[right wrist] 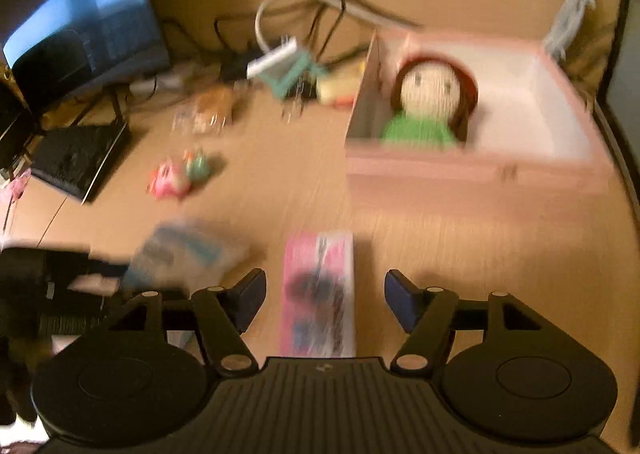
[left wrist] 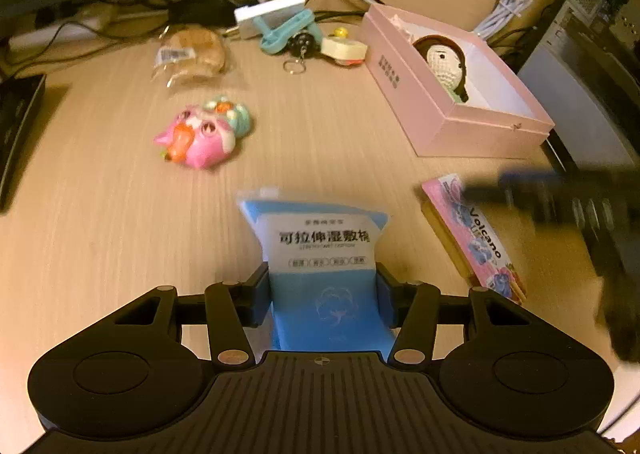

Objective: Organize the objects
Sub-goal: 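Lift the blue pack while the right gripper grasps the pink Volcano box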

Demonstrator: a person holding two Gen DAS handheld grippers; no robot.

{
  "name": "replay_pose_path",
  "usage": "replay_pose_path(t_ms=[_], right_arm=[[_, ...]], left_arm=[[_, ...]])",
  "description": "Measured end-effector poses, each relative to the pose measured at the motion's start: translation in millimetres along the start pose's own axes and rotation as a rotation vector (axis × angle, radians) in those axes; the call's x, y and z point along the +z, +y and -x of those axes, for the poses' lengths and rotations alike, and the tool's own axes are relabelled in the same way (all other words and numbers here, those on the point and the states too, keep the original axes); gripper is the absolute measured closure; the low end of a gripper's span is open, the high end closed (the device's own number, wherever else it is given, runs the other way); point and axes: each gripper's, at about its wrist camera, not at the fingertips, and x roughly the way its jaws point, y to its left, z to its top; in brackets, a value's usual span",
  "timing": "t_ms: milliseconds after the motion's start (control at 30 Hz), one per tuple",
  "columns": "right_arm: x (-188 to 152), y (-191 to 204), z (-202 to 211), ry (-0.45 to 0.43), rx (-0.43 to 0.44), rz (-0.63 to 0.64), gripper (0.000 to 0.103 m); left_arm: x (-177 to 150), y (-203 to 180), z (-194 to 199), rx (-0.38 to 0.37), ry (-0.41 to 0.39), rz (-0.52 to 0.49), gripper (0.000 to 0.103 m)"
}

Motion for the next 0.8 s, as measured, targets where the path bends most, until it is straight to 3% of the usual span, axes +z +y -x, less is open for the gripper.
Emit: replay_pose_path(t_ms=[200, 400, 533, 667, 800], right_arm=[[39.5, -9.7, -30.7, -0.019, -0.004, -0.019, 0.037], [48.3, 2.9, -38.4, -0.036, -0.025, 0.025, 0.037], [31.3, 11.0, -15.5, -0.044, 0.008, 0.049, 0.034], [2.6, 11.7, 9.8, -0.056, -0.028, 0.072, 0.033], [-32.6, 13.8, 20.9, -0.003, -0.033, 0.112, 0.027]], left_arm=[[-7.1, 3.4, 3.2, -0.004, 0.005, 0.036, 0.048], [-10.8, 6.8, 5.6, 0.000, 0.004, 0.057, 0.048], [-9.9, 5.2, 3.6, 0.010, 0.006, 0.053, 0.048], [-6.2, 1.8, 0.6, 0.025, 0.004, 0.050, 0.048], [-2.6, -0.2, -3.2, 0.031, 0.000, 0.047, 0.048]])
